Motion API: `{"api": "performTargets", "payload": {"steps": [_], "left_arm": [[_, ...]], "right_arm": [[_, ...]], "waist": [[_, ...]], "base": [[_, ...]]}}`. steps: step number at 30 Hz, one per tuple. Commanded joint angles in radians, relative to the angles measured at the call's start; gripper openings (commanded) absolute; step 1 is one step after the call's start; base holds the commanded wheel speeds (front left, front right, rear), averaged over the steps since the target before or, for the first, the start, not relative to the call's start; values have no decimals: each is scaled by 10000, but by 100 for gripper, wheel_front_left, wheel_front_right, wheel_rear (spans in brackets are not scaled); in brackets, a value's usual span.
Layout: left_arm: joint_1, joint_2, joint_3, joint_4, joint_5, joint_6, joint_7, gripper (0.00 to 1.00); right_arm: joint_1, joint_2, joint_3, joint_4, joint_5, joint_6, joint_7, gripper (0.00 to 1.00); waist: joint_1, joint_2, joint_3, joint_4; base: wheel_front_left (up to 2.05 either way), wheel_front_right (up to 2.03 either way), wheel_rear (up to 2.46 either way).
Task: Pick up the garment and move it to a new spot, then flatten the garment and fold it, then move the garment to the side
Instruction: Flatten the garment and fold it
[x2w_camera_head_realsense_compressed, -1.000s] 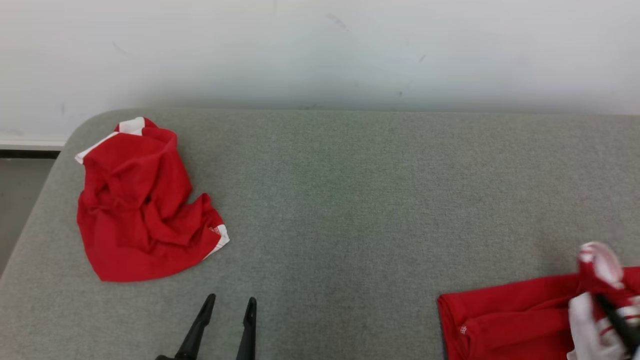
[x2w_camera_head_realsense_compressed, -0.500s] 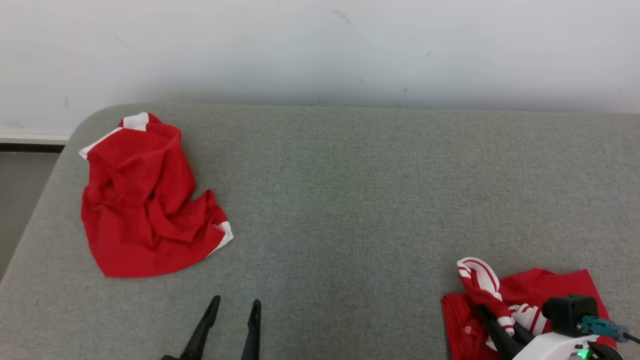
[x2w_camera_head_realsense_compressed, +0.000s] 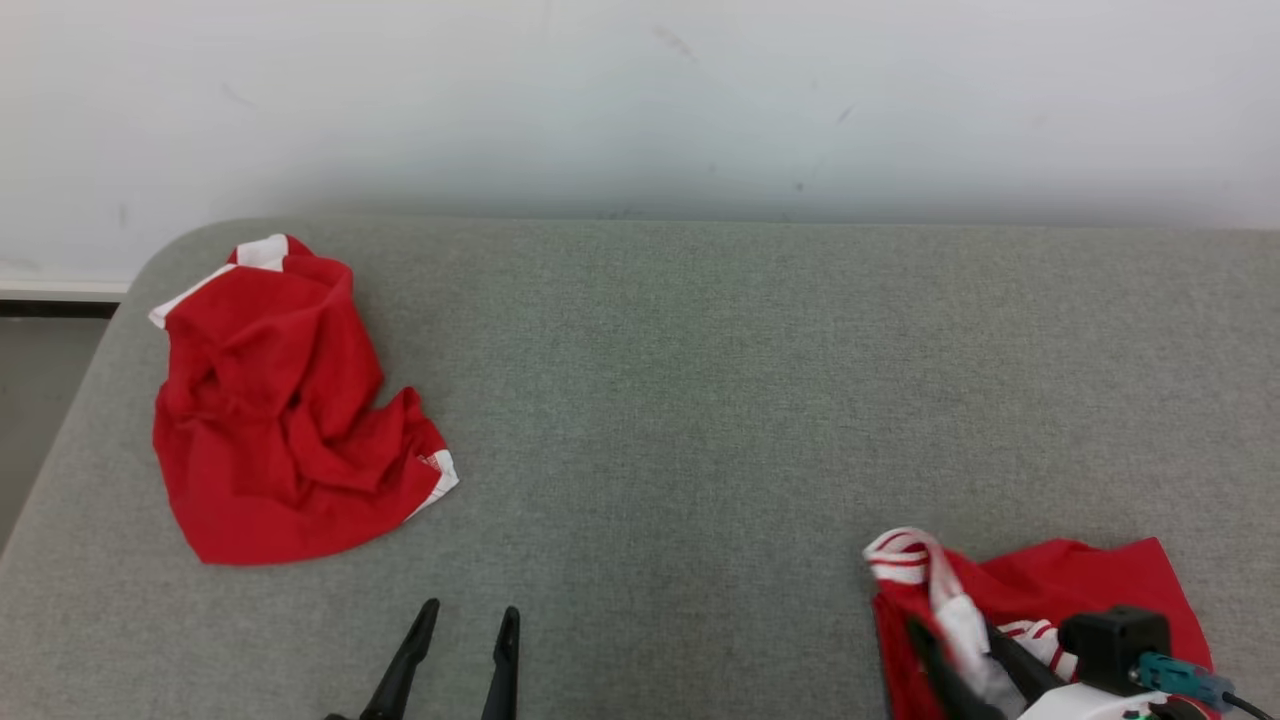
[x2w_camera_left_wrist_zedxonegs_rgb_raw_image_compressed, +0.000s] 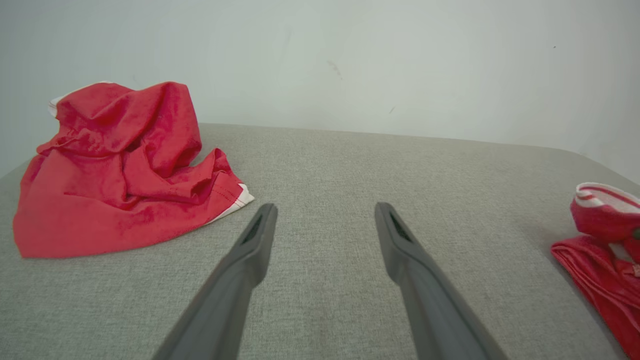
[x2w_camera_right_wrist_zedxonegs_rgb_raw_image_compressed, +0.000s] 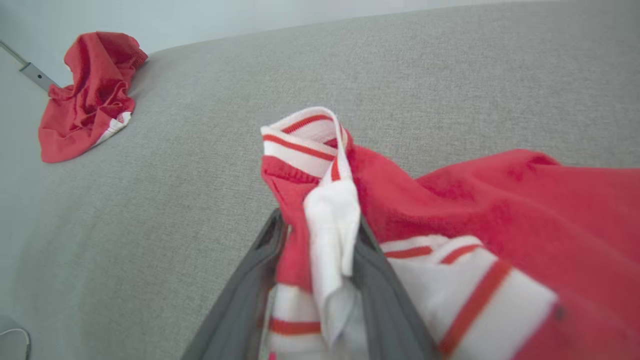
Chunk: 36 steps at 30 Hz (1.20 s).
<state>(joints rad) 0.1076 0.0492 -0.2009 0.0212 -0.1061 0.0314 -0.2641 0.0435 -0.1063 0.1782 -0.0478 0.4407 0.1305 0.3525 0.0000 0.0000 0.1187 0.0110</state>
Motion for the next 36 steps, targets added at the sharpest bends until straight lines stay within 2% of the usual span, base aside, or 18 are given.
{"api": "performTargets", "payload": {"steps": [1, 7, 10, 13, 18, 23, 26, 27, 29, 30, 31, 36], "left_arm": [[70, 30, 37, 27, 22, -8, 1, 100], [173, 30, 148, 2, 66, -34, 1, 100], [201, 30, 178, -47, 84, -24, 1, 100], [247, 30, 189, -65, 79, 1, 1, 100], [269, 30, 195, -63, 51, 41, 1, 100], [349, 30, 218, -79, 37, 60, 1, 100], [402, 30, 183, -101, 44, 67, 1, 100], [408, 30, 173, -97, 50, 63, 1, 100], [420, 30, 173, -83, 48, 72, 1, 100], [413, 30, 179, -92, 53, 77, 1, 100], [391, 30, 179, -103, 67, 76, 1, 100], [225, 30, 238, -86, 170, 6, 1, 100]], "right_arm": [[-47, 11, 125, -149, 178, 3, -37, 100], [123, -197, 80, -1473, 501, 3, -609, 100], [115, -396, -520, -2246, 429, 3, -1215, 100], [158, -538, -1039, -2495, 278, 3, -1650, 100], [398, -1319, -2285, -2034, -1020, 3, -3015, 100], [753, -1445, -2834, -751, -1978, 3, -4422, 100], [896, -1483, -2747, 167, -2366, 1, -5030, 71], [876, -1446, -2617, 424, -2409, 1, -5215, 45], [838, -1391, -2334, 858, -2474, 1, -5430, 23], [766, -1388, -2148, 1034, -2463, 1, -5523, 5], [656, -1389, -1949, 1206, -2434, 1, -5590, 0], [-78, -1273, -1029, 2127, -2677, 1, -5836, 0]], "waist": [[0, 0, -39, -25], [0, 0, -211, -88], [0, 0, -253, -135], [0, 0, -319, -182], [0, 0, -510, -248], [0, 0, -692, -298], [0, 0, -744, -284], [0, 0, -757, -275], [0, 0, -755, -257], [0, 0, -721, -248], [0, 0, -679, -237], [0, 0, -402, -232]], "base": [[0, 0, 0], [0, 0, 0], [0, 0, 0], [0, 0, 0], [0, 0, 0], [0, 0, 0], [0, 0, 0], [0, 0, 0], [0, 0, 0], [0, 0, 0], [0, 0, 0], [0, 0, 0]]}}
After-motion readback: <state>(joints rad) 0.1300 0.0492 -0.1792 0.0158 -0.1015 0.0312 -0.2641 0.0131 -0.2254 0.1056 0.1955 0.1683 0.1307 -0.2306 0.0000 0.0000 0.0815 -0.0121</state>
